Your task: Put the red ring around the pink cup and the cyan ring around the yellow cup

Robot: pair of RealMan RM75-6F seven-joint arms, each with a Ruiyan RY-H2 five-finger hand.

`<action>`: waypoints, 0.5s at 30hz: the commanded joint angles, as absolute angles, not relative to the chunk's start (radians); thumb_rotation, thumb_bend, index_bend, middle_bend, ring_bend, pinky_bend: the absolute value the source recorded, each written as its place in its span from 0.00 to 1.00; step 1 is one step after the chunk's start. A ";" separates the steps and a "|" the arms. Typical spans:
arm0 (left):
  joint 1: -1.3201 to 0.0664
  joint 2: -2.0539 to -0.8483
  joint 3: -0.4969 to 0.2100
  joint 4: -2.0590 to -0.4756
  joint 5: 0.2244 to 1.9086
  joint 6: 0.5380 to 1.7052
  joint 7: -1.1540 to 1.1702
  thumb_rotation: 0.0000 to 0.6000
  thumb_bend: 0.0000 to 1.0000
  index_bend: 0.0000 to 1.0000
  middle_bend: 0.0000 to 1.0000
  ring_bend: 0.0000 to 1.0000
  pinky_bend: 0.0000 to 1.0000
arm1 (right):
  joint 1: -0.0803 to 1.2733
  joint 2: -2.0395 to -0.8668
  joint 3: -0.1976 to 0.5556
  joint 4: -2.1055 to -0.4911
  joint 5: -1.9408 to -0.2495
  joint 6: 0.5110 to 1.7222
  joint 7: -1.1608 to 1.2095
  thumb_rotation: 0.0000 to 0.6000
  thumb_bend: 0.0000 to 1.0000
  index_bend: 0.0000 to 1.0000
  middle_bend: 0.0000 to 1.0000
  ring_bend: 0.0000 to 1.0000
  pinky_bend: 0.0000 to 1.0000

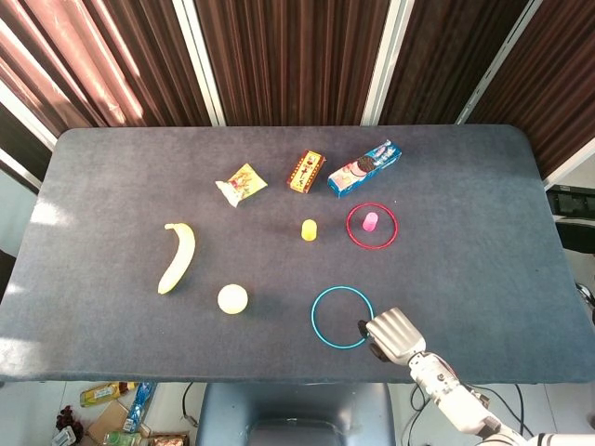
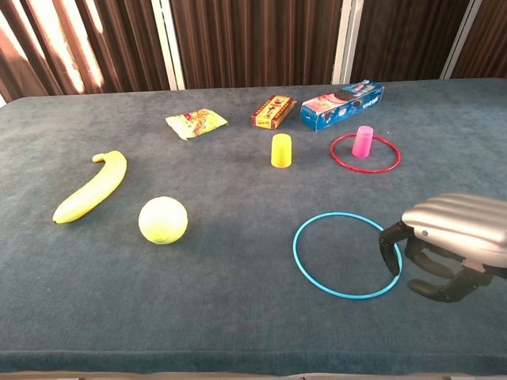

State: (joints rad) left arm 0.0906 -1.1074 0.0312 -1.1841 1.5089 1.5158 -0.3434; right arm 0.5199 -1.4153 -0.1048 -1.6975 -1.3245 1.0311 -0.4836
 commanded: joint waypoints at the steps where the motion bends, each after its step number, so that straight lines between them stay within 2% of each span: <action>1: 0.091 -1.107 0.031 -1.183 1.508 1.516 -0.345 1.00 0.41 0.06 0.00 0.00 0.15 | 0.522 -1.431 -0.099 -1.685 -1.327 1.017 -0.473 1.00 0.47 0.62 0.93 1.00 1.00; 15: 0.092 -1.110 0.029 -1.172 1.503 1.512 -0.362 1.00 0.41 0.06 0.00 0.00 0.15 | 0.524 -1.500 -0.082 -1.627 -1.356 0.990 -0.452 1.00 0.47 0.62 0.93 1.00 1.00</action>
State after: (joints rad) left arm 0.0918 -1.1103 0.0289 -1.1721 1.5029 1.5125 -0.3620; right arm 0.5245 -1.4967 -0.0844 -1.6301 -1.3545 0.9910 -0.4526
